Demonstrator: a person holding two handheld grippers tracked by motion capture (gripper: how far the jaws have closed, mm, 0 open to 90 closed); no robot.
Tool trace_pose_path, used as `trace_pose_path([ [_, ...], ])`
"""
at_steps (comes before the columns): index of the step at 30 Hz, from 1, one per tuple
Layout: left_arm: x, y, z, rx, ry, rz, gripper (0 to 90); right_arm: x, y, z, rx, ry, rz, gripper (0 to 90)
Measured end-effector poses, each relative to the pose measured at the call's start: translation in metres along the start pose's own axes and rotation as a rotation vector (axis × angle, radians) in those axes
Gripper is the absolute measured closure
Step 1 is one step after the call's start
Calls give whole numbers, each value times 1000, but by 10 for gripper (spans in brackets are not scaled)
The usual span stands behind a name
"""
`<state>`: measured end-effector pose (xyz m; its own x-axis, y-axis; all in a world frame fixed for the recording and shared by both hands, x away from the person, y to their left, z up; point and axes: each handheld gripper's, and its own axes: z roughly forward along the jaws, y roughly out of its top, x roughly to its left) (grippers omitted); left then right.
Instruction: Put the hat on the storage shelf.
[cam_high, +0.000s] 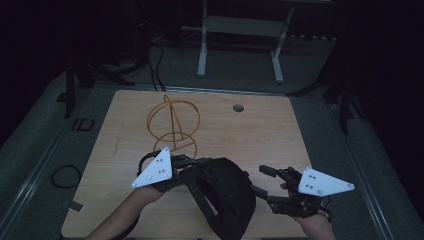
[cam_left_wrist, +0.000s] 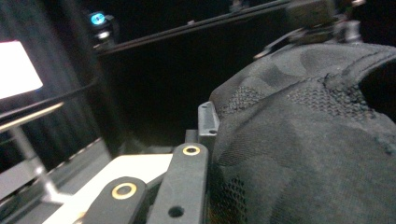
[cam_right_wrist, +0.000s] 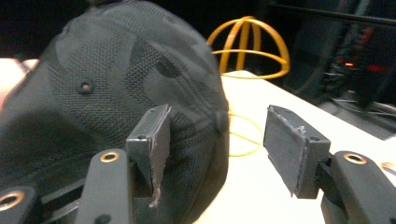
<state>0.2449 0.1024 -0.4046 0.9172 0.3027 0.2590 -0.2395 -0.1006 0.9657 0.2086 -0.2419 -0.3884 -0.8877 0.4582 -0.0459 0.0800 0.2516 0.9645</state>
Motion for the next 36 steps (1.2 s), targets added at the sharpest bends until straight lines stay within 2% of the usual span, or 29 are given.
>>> trace_pose_path([
  [3,1,0,0,-17,-43,-17,891,8,1,4,-6,73,-20,408],
  [5,1,-1,1,-24,-67,-37,891,14,2,7,7,86,-57,408],
  [8,3,-1,3,-37,-89,-76,891,19,4,10,7,114,-88,415],
  [11,3,-2,5,-47,-100,-100,891,23,5,14,7,148,-114,433],
  [12,3,-2,6,-49,-99,-100,891,24,6,15,3,151,-123,465],
  [17,3,-2,8,-48,-102,-98,891,29,8,19,36,146,-180,529],
  [22,4,-2,9,-48,-97,-113,891,32,7,21,36,132,-203,774],
  [24,4,-2,9,-34,-87,-100,890,35,7,21,38,124,-234,853],
  [26,5,-3,8,-21,-77,-85,890,36,8,21,33,105,-245,873],
  [28,5,-3,7,-13,-72,-71,889,35,8,19,15,98,-232,879],
  [31,5,-1,7,-4,-66,-64,886,33,9,18,1,96,-212,881],
  [33,5,0,6,7,-52,-75,867,31,10,17,-12,91,-194,882],
  [35,6,2,6,36,-26,-94,721,29,11,15,-24,87,-174,883],
  [36,6,2,6,47,-18,-90,678,28,12,13,-35,87,-170,883],
])
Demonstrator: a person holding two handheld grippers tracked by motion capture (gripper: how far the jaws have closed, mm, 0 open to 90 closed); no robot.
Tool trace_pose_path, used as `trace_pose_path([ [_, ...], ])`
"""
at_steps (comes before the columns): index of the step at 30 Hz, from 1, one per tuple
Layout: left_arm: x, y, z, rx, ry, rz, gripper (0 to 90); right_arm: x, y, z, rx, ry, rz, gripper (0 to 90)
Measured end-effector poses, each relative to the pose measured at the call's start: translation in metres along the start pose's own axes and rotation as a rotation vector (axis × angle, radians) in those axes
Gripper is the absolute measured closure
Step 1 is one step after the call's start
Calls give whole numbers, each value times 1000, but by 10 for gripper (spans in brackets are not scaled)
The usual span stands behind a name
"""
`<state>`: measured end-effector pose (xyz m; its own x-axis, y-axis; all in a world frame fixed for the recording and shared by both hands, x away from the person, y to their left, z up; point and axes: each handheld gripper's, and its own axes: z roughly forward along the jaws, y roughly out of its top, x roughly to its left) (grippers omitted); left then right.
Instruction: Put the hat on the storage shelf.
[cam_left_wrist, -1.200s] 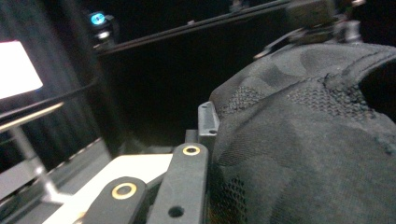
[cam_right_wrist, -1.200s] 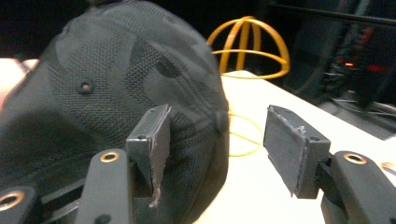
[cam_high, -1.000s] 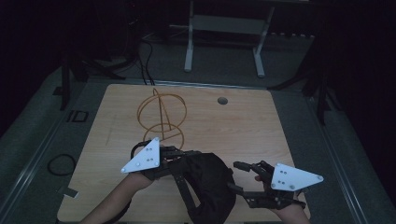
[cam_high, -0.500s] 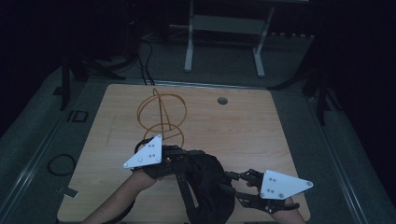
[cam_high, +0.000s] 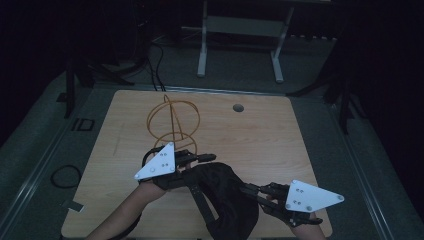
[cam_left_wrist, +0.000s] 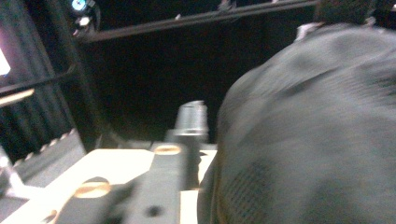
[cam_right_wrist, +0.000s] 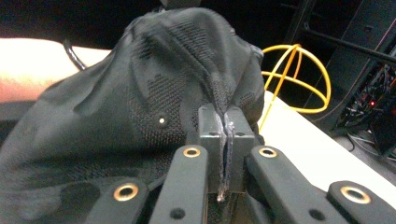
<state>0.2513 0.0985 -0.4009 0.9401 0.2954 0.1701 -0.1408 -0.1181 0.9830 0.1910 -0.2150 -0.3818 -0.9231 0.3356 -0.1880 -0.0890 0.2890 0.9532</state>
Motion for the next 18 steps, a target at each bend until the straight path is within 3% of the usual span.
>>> trace_pose_path([
  [6,-6,0,-3,81,102,61,530,-5,5,-8,-27,-50,10,883],
  [10,-6,-5,-11,99,145,45,477,-11,9,-14,-43,-106,29,883],
  [15,-9,-14,-28,158,217,26,397,-24,20,-14,-37,-176,34,883],
  [18,-12,-20,-41,186,246,-11,369,-34,28,-9,-34,-217,31,883],
])
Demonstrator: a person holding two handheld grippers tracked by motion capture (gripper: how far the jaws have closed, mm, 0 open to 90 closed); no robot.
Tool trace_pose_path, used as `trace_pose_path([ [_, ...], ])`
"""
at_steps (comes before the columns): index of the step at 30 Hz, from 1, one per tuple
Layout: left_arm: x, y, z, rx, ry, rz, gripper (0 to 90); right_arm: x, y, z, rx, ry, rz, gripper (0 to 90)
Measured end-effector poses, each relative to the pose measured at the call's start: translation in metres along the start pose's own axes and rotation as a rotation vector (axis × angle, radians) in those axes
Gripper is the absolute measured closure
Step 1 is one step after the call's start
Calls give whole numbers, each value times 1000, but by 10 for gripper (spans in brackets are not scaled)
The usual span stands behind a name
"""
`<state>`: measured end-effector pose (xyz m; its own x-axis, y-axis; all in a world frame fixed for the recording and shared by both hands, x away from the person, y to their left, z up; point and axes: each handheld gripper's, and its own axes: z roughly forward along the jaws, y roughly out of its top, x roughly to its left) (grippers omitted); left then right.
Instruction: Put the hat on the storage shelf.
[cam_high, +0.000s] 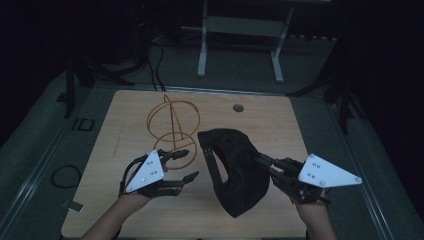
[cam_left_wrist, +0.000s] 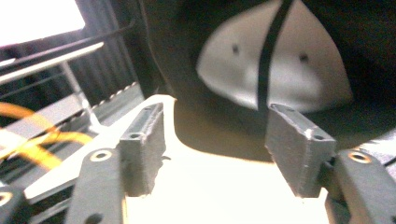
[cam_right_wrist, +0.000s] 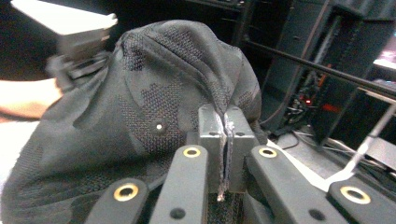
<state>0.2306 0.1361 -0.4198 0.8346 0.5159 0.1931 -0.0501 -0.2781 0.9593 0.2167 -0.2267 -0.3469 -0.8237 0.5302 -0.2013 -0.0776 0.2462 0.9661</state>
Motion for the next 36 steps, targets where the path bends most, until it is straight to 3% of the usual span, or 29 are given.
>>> trace_pose_path([
  [4,3,-11,-17,25,51,-49,271,-12,11,13,-1,-49,-4,883],
  [9,-2,-30,-34,33,149,-111,60,-26,27,41,5,-90,4,883],
  [12,-3,-46,-48,33,207,-162,27,-33,35,58,18,-116,-2,883],
  [19,-12,-77,-69,20,307,-210,27,-51,46,109,65,-153,16,882],
  [26,-20,-104,-76,37,375,-220,28,-55,55,154,130,-120,8,882],
  [28,-20,-108,-77,46,372,-244,28,-55,57,166,153,-110,3,882],
  [31,-21,-111,-78,58,372,-228,28,-54,58,181,190,-83,-3,881],
  [36,-20,-114,-78,61,370,-240,41,-50,58,201,223,-32,1,881],
])
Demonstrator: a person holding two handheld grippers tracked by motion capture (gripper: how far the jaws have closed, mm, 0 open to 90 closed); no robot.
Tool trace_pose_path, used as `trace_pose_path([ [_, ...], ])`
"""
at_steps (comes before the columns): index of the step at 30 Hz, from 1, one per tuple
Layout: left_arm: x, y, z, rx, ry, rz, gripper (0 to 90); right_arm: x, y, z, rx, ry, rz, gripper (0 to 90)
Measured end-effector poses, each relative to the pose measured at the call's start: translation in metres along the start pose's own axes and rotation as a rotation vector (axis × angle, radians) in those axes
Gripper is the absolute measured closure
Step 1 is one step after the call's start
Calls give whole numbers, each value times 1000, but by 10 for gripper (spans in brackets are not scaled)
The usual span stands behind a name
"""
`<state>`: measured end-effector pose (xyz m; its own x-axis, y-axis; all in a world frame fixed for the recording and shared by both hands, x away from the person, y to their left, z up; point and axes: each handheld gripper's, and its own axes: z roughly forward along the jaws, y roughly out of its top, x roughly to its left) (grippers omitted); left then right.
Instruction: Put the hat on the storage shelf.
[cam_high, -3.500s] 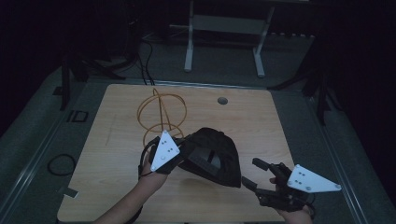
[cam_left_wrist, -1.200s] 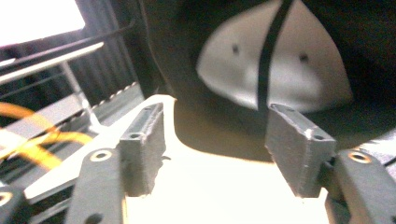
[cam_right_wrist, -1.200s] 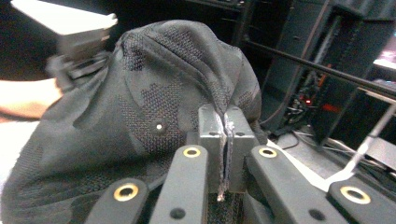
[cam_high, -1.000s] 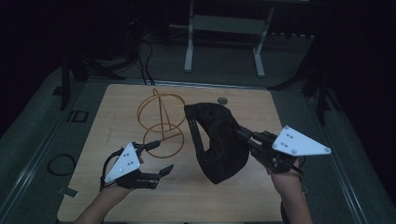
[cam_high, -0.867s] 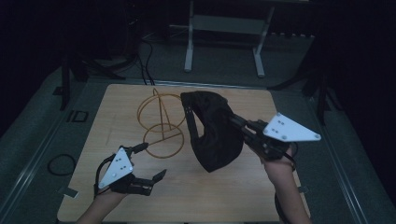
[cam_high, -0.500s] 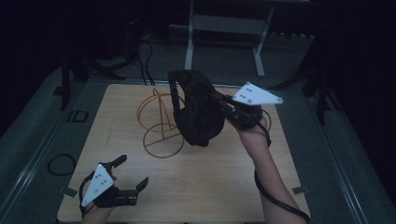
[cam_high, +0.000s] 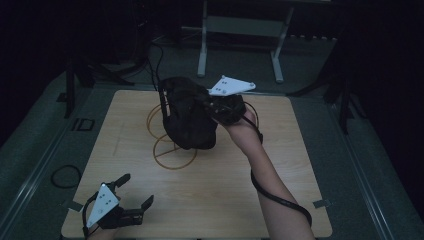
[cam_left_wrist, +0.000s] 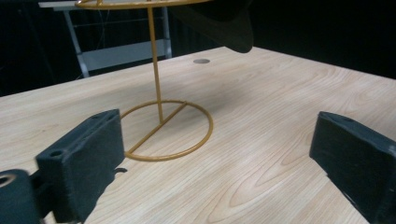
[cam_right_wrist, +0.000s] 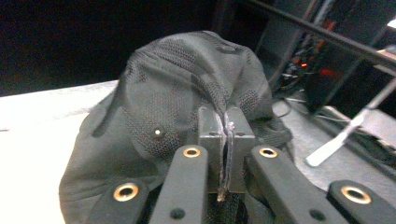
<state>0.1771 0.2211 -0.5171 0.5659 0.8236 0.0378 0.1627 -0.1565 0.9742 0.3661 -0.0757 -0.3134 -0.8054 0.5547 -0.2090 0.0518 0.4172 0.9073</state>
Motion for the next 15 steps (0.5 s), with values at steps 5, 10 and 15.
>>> trace_pose_path([
  [5,3,-4,1,6,4,5,42,7,4,16,29,27,-13,880],
  [10,4,-8,3,16,-4,-5,42,11,6,31,52,44,-18,880],
  [15,7,-12,5,32,-10,-8,42,11,7,44,78,73,4,879],
])
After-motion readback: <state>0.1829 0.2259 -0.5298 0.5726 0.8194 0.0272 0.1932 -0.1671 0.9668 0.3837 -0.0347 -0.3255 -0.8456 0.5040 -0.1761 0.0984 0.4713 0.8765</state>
